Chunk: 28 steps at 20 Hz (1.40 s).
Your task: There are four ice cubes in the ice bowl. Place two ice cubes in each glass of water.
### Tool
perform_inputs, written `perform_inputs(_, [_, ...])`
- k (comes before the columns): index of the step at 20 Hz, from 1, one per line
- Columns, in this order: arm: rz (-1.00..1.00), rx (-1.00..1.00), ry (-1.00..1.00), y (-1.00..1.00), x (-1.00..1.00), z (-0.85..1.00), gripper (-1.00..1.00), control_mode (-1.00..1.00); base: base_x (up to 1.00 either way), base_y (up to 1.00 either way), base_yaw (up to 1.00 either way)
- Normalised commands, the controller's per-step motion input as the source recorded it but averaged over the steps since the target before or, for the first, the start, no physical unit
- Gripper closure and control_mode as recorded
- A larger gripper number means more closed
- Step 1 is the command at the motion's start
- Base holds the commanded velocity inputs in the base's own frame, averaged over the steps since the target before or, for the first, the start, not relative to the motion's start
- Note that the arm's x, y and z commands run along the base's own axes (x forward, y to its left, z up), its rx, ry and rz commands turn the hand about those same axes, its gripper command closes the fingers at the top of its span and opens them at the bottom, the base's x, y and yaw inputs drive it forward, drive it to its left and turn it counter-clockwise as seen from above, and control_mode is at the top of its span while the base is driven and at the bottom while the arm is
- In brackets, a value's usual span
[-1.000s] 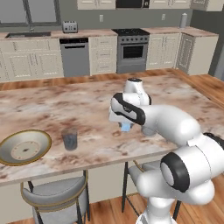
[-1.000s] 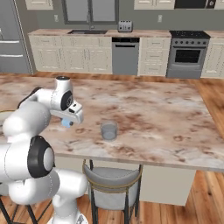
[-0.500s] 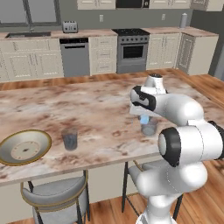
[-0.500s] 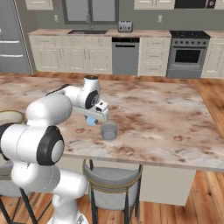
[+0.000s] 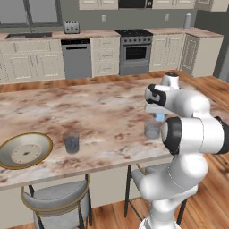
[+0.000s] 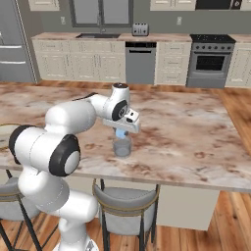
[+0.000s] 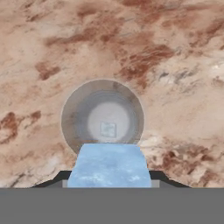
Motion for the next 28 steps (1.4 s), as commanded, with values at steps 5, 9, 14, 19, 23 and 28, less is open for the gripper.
perform_inputs(5, [0.00, -0.07, -0.03, -0.11, 0.02, -0.01, 1.00, -1.00, 0.00, 0.00, 0.00])
perform_inputs(9, [0.00, -0.05, 0.00, 0.00, 0.00, -0.07, 1.00, -1.00, 0.00, 0.00, 0.00])
perform_inputs(14, [0.00, -0.01, 0.00, 0.00, 0.05, -0.01, 1.00, -1.00, 0.00, 0.00, 0.00])
perform_inputs(19, [0.00, 0.00, 0.00, 0.02, 0.22, 0.00, 1.00, -1.00, 0.00, 0.00, 0.00])
perform_inputs(23, [0.00, 0.00, -0.03, 0.14, 0.23, 0.00, 1.00, -1.00, 0.00, 0.00, 0.00])
perform_inputs(28, [0.00, 0.00, -0.05, 0.19, 0.18, -0.02, 1.00, -1.00, 0.00, 0.00, 0.00])
